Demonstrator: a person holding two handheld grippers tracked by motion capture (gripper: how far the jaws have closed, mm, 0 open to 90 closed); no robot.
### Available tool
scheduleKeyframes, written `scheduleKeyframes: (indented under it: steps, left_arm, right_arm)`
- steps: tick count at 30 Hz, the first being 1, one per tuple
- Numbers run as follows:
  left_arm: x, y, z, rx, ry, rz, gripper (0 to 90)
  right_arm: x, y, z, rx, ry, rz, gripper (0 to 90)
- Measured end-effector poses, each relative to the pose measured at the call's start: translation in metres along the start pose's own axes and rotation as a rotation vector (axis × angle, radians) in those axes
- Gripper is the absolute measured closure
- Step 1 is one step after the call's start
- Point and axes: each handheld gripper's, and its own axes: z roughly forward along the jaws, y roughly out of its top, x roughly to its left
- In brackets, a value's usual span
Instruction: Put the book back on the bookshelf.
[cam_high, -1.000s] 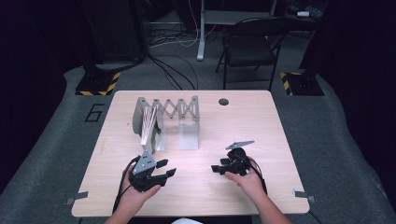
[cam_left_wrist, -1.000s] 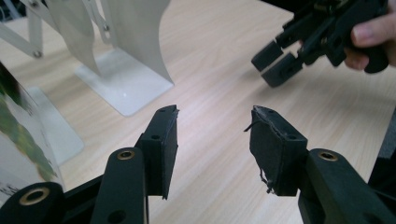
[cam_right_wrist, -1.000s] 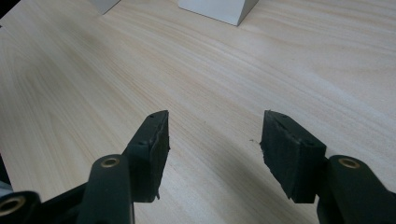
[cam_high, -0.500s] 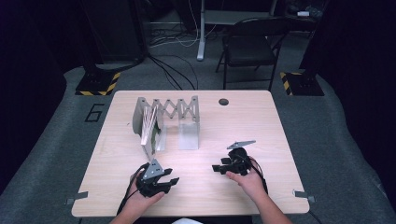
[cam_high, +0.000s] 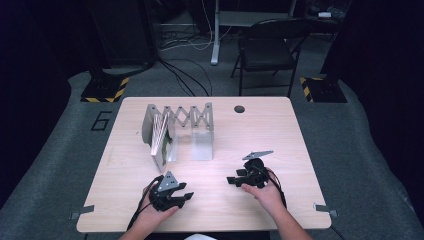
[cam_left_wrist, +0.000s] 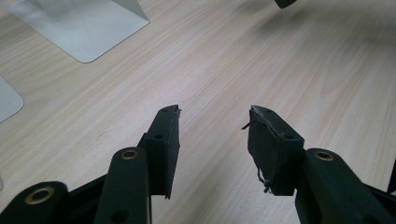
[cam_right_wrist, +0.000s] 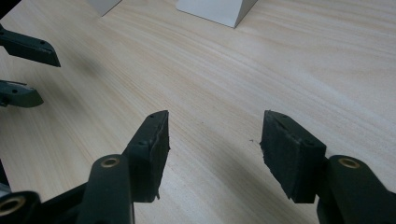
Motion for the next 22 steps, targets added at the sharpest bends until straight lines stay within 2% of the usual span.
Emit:
scheduleKeyframes:
  steps: [2, 3, 4, 7, 8, 14, 16, 19, 22]
  left_arm:
    - [-0.0006, 0.0001, 0.0012, 0.005, -0.002, 0.009, 53.7]
    - [-0.0015, 0.0, 0.0026, 0.001, 0.011, 0.017, 53.7]
    - [-0.0022, 0.0006, 0.0035, 0.009, -0.005, 0.016, 53.7]
    - [-0.0027, 0.0007, 0.0047, 0.009, 0.002, 0.024, 53.6]
    - [-0.0036, 0.0005, 0.0055, 0.007, -0.001, 0.016, 53.6]
    - [-0.0057, 0.0008, 0.0089, 0.024, -0.019, 0.032, 53.6]
    - [-0.0069, 0.0006, 0.0104, 0.019, -0.016, 0.027, 53.6]
    - [-0.0061, 0.0013, 0.0089, 0.022, -0.01, 0.024, 53.5]
    - [-0.0043, 0.0025, 0.0053, 0.014, -0.004, 0.026, 53.5]
  right_arm:
    - [-0.0001, 0.0001, -0.0001, 0.001, 0.0, 0.002, 41.8]
    - [-0.0004, 0.0001, 0.0, 0.001, 0.001, 0.001, 41.8]
    - [-0.0003, 0.0001, -0.0002, 0.006, 0.003, 0.01, 41.8]
    - [-0.002, 0.0001, 0.0005, 0.003, -0.001, 0.007, 41.8]
    - [-0.002, 0.0001, 0.0005, 0.003, -0.001, 0.007, 41.8]
    - [-0.0033, -0.0003, -0.0013, 0.011, -0.003, 0.024, 41.8]
    - [-0.005, -0.0006, -0.0009, 0.003, -0.006, 0.008, 41.8]
    - [-0.0042, -0.0007, -0.0015, 0.012, -0.005, 0.025, 41.7]
    - [-0.0051, -0.0005, -0.0009, 0.008, -0.007, 0.021, 41.6]
